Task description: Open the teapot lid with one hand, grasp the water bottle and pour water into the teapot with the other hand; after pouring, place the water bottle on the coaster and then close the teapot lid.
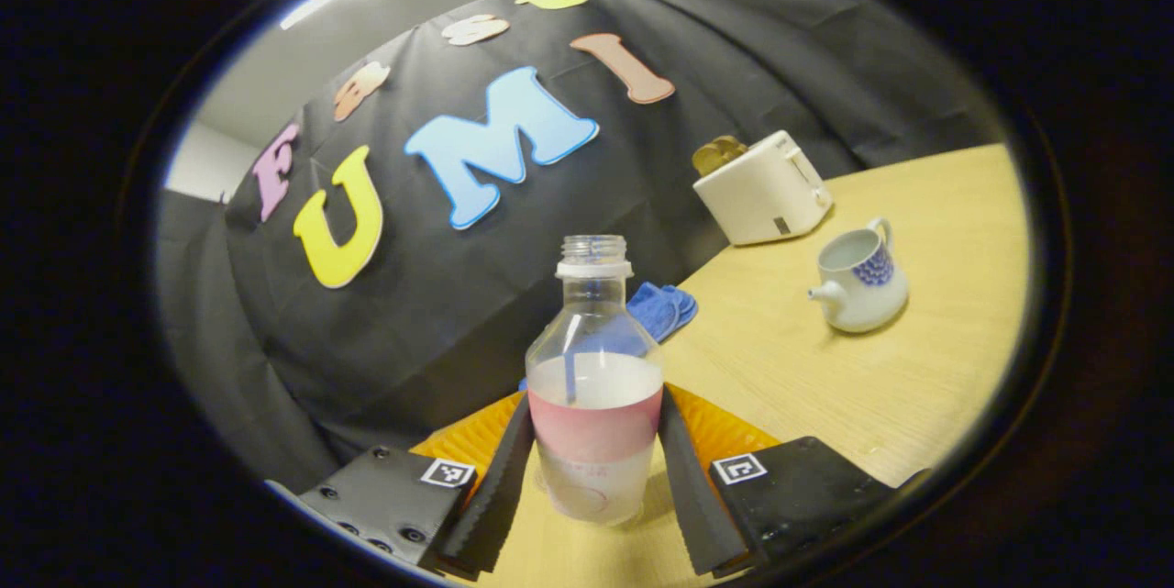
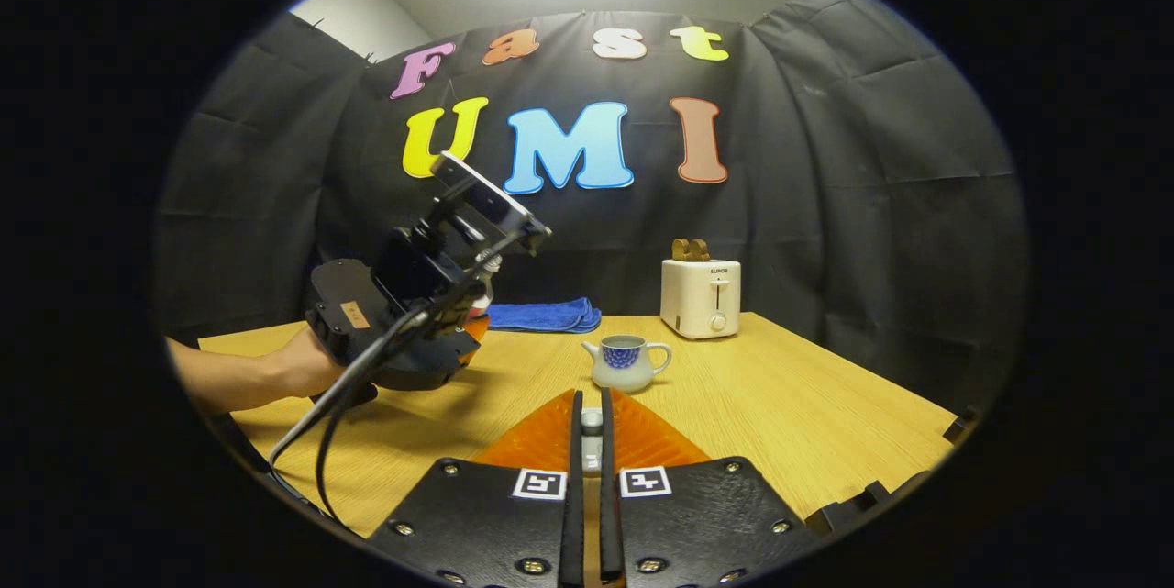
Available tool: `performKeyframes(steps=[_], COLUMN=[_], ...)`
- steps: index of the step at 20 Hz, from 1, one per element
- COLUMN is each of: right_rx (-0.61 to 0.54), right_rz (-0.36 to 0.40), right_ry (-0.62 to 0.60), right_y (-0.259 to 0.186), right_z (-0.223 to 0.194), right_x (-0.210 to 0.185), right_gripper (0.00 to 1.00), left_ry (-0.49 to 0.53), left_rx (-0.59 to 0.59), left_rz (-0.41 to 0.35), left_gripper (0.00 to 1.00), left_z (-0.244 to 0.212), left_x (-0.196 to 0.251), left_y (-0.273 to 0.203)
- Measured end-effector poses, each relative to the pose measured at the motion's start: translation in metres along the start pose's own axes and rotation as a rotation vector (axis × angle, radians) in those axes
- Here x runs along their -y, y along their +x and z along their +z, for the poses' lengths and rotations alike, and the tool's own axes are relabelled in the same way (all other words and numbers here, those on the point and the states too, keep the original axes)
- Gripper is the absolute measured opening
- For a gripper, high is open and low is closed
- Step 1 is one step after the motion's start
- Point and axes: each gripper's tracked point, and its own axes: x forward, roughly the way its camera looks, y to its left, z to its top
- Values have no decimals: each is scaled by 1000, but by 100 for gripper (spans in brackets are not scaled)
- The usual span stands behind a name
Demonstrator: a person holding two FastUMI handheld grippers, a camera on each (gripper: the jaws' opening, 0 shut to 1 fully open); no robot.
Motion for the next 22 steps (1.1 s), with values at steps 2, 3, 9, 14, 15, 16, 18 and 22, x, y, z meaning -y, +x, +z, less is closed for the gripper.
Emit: performKeyframes(steps=[2, 3, 9, 14, 15, 16, 18, 22], right_rx=[1, 5, 10, 9, 7, 5, 1, -4], right_rz=[3, 2, 0, -24, -25, -27, -26, -29], right_ry=[2, -1, 8, 13, 15, 19, 23, 26], right_y=[-4, -6, -14, -20, -20, -20, -21, -22], right_z=[-1, 0, 0, -4, -4, -5, -6, -8], right_x=[0, 0, 0, 8, 8, 9, 10, 13], right_gripper=[7, 7, 7, 7, 7, 7, 7, 7], left_ry=[72, 98, 274, 450, 486, 513, 559, 631], left_rx=[1, 2, -3, -27, -25, -22, -20, -18], left_rz=[-22, -31, -60, -89, -96, -108, -128, -152], left_gripper=[84, 85, 84, 84, 84, 84, 84, 84], left_z=[8, 9, 22, 22, 23, 25, 30, 35], left_x=[13, 17, 44, 61, 65, 70, 77, 89], left_y=[4, 6, 18, 31, 33, 31, 33, 36])
